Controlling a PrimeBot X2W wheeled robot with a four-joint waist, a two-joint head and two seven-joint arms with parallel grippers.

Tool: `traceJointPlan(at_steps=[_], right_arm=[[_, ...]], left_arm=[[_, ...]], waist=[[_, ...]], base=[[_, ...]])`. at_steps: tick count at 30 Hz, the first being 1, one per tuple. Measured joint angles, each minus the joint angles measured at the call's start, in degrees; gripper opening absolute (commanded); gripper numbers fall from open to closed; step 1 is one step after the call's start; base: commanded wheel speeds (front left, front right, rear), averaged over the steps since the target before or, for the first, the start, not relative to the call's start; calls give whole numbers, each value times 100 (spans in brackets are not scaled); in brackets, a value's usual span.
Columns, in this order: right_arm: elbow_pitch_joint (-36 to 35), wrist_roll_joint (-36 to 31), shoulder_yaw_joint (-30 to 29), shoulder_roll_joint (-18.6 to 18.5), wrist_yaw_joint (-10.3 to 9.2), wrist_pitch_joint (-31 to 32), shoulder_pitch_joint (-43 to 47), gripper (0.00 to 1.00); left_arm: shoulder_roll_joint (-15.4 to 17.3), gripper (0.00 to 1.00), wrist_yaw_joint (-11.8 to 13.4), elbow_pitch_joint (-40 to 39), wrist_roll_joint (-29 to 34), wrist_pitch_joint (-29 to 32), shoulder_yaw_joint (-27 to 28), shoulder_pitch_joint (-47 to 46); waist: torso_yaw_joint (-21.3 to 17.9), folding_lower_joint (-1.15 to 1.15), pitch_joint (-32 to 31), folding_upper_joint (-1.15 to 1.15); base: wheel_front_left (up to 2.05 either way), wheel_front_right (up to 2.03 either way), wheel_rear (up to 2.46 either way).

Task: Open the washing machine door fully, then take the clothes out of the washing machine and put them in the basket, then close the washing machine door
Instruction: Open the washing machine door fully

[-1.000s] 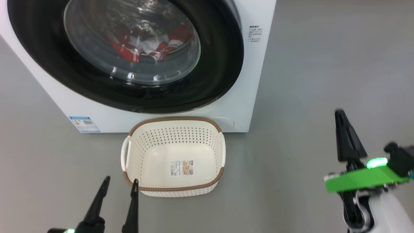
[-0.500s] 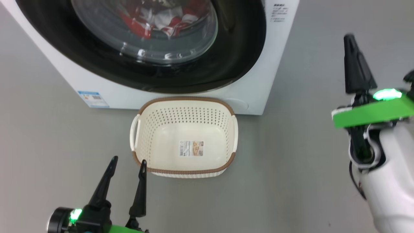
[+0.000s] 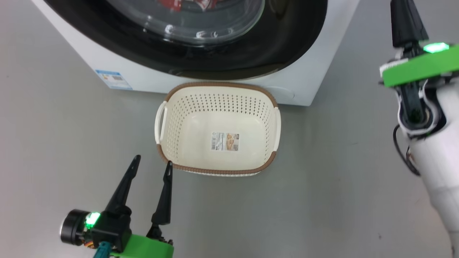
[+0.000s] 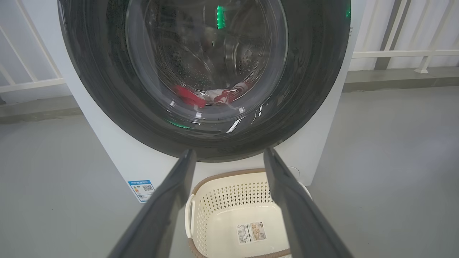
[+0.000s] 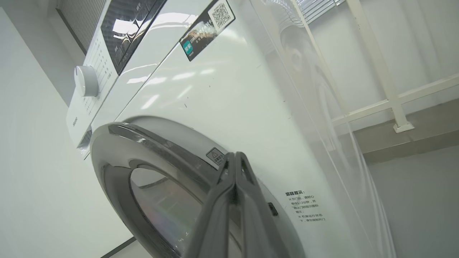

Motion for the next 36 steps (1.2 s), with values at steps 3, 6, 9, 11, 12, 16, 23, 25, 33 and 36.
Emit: traceJointPlan(at_steps=[3, 6, 9, 11, 12, 16, 23, 25, 33, 36], right_arm=[[116, 410, 261, -154, -1, 146, -369, 0], [218, 770, 532, -275, -1, 334, -658, 0], [279, 1215, 748, -361, 0, 601, -893, 0], [287, 1480, 886, -444, 0, 794, -1039, 0], [299, 1613, 922, -483, -1, 877, -1110, 0], [302, 2186, 990, -655, -1, 1272, -1404, 0], [336, 3010, 1072, -906, -1, 2173, -1766, 0], [387, 3148, 1072, -945, -1, 2396, -1858, 0], [608, 3673, 1036, -1023, -1, 3249, -2209, 0], [750, 3788, 1016, -1068, -1, 3531, -2370, 0]], left_arm=[[-5, 100, -42, 43, 0, -16, -67, -92], [-13, 100, -42, 52, -1, -16, -118, -160], [-18, 100, -42, 63, -9, -16, -168, -234], [-20, 100, -42, 66, -13, -16, -202, -263], [-20, 100, -42, 70, -24, -16, -225, -275], [-25, 100, -42, 85, -69, -16, -318, -402], [-36, 100, -36, 109, -123, -22, -383, -504], [-36, 100, -35, 121, -130, -22, -405, -537], [-40, 100, -32, 127, -172, -23, -509, -711], [-41, 100, -15, 134, -210, -23, -542, -738]], waist=[[65, 0, 121, 0], [130, 0, 229, 0], [193, 0, 320, 0], [231, 0, 383, 0], [249, 0, 414, 0], [320, 0, 547, 0], [419, 0, 752, 0], [437, 0, 800, 0], [507, 0, 979, 0], [533, 0, 1023, 0]], base=[[0, 0, 0], [0, 0, 0], [0, 0, 0], [0, 0, 0], [0, 0, 0], [0, 0, 0], [0, 0, 0], [0, 0, 0], [0, 0, 0], [0, 0, 0]])
